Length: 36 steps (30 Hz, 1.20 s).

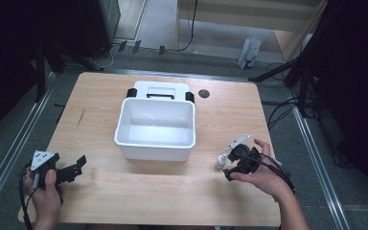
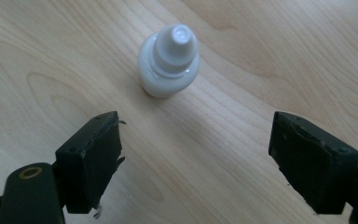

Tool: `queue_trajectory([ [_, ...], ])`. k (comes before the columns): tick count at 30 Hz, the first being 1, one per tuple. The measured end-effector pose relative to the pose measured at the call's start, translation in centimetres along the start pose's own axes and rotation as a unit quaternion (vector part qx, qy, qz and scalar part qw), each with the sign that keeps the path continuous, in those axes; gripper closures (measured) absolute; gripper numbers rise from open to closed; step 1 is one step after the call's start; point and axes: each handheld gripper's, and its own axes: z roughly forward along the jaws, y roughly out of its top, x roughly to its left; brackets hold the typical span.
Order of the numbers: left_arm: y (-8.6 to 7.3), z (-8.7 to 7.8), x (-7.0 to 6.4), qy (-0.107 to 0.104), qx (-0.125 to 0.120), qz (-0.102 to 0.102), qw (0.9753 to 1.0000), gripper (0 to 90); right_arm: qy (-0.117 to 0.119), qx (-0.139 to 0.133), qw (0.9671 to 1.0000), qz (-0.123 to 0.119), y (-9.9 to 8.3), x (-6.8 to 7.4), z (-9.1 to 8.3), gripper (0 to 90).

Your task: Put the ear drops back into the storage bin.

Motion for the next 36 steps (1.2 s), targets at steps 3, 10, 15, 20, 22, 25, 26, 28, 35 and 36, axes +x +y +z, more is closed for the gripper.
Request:
queue_trajectory([
  [3, 0.0, 0.0, 0.0, 0.0, -0.003, -0.005, 1.0, 0.5, 0.008, 0.016, 0.9998, -0.01, 0.6, 0.1, -0.1, 17.6],
  [10, 0.0, 0.0, 0.1, -0.002, -0.003, -0.007, 1.0, 0.5, 0.024, 0.035, 0.999, -0.014, 2.2, 0.3, -0.6, 25.4],
  [15, 0.0, 0.0, 0.2, -0.003, -0.001, -0.01, 0.9999, 0.5, 0.018, 0.045, 0.9987, -0.016, 3.1, 0.8, -0.8, 31.2],
  [20, 0.0, 0.0, 0.2, -0.003, -0.001, -0.011, 0.9999, 0.5, 0.008, 0.052, 0.9986, -0.005, 3.8, 0.7, -0.7, 33.1],
  [22, 0.0, 0.0, 0.2, -0.004, -0.001, -0.011, 0.9999, 0.5, 0.008, 0.057, 0.9983, -0.01, 4.0, 0.5, -0.7, 38.0],
  [25, 0.0, 0.0, 0.2, -0.003, 0.0, -0.01, 0.9999, 0.5, 0.013, 0.062, 0.998, -0.007, 4.2, 0.3, -0.7, 44.6],
  [26, 0.0, 0.0, 0.2, -0.003, 0.0, -0.01, 0.9999, 0.5, 0.013, 0.062, 0.998, -0.007, 4.2, 0.3, -0.7, 44.6],
  [28, 0.0, 0.0, 0.2, -0.003, 0.0, -0.01, 0.9999, 0.5, 0.024, 0.065, 0.9975, -0.008, 4.3, 0.1, -0.6, 47.0],
  [35, 0.0, 0.1, 0.2, -0.003, 0.002, -0.009, 0.9999, 0.6, 0.039, 0.081, 0.9959, 0.001, 4.7, -0.2, 0.1, 55.3],
  [36, 0.0, 0.1, 0.2, -0.005, 0.002, -0.01, 0.9999, 0.6, 0.044, 0.08, 0.9958, 0.005, 4.8, -0.4, 0.1, 58.0],
])
